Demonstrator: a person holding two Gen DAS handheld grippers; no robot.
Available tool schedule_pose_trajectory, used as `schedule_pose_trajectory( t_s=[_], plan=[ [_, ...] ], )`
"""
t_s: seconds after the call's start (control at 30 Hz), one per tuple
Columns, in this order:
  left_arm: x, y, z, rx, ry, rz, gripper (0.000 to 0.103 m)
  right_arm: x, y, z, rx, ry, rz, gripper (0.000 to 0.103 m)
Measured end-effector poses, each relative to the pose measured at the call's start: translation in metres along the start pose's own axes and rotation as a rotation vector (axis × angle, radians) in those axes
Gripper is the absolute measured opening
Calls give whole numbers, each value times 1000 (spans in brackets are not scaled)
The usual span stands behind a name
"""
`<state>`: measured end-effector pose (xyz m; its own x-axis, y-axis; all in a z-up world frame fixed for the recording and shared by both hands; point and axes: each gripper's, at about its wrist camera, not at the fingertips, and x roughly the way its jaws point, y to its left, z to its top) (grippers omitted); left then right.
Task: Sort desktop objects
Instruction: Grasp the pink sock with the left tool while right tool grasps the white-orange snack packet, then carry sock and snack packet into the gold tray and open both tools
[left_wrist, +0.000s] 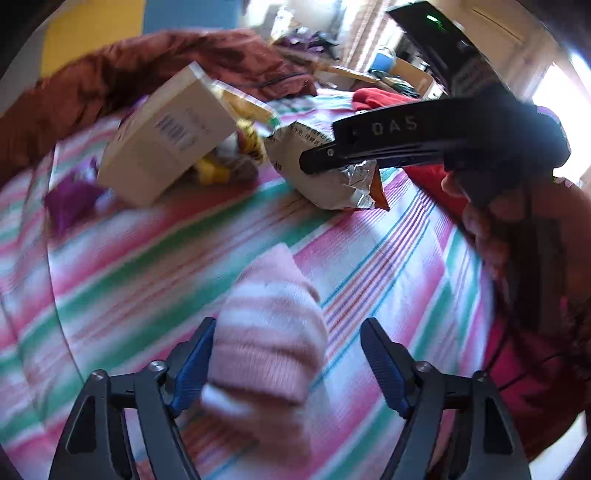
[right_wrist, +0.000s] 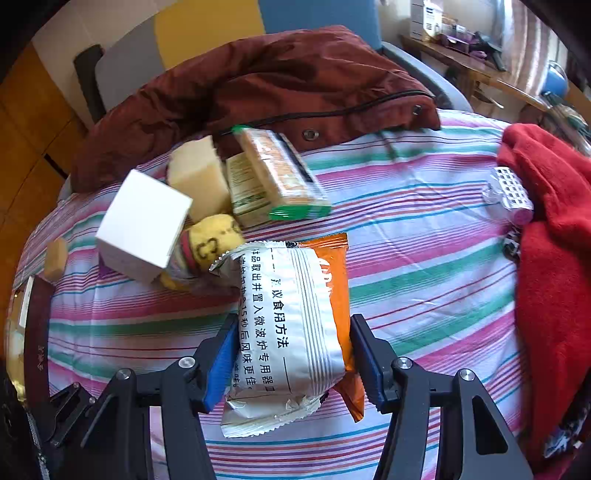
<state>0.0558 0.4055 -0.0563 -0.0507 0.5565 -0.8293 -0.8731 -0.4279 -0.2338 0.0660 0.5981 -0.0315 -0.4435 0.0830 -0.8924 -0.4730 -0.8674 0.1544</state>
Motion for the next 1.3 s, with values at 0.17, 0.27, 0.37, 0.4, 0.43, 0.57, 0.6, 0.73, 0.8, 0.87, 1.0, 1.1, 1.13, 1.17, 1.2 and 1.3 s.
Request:
schedule_pose_trajectory(
  t_s=[0.17,0.27,0.37,0.4,0.43,0.57,0.6,0.73,0.8,0.87,1.0,1.1,1.13,1.17,1.2,1.3],
  plan=[
    [-2,15,-10,-9,-76,6,45,-1,-1,0,4,1,-5,59],
    [-7,21,-22,-2,-114,-11,41,-2,2,-2,-19,-1,-22,59],
    [-15,25,-35,-18,-141,-11,39,-4,4,-4,-21,-5,-34,59],
    [-18,26,-39,-27,-148,-15,38,-3,5,-3,-20,-5,-34,59],
    [-20,29,-42,-35,-154,-20,38,-4,6,-4,-23,-5,-32,59],
    [-28,29,-54,-61,-167,-32,37,-3,18,-7,-60,-7,-33,59],
    [-29,29,-55,-67,-169,-33,37,0,20,-5,-74,-8,-42,59],
    [-45,33,-72,-97,-177,-38,37,1,27,-6,-123,-16,-68,59],
    [-53,34,-81,-111,-176,-37,37,1,28,-6,-128,-19,-77,59],
    [-63,37,-90,-129,-176,-36,36,0,28,-7,-122,-20,-84,59],
    [-80,46,-106,-180,-178,-53,36,-4,31,-13,-120,-20,-87,59],
    [-99,56,-114,-211,-204,-56,36,0,37,-13,-154,-20,-105,59],
    [-107,59,-116,-220,-218,-51,36,0,42,-15,-182,-17,-119,59],
    [-116,64,-119,-232,-237,-52,36,-2,47,-18,-199,-14,-127,59],
    [-126,69,-122,-246,-259,-52,36,-3,55,-21,-225,-10,-133,59],
    [-149,82,-130,-290,-306,-46,36,-6,72,-29,-230,2,-89,59]
  ],
)
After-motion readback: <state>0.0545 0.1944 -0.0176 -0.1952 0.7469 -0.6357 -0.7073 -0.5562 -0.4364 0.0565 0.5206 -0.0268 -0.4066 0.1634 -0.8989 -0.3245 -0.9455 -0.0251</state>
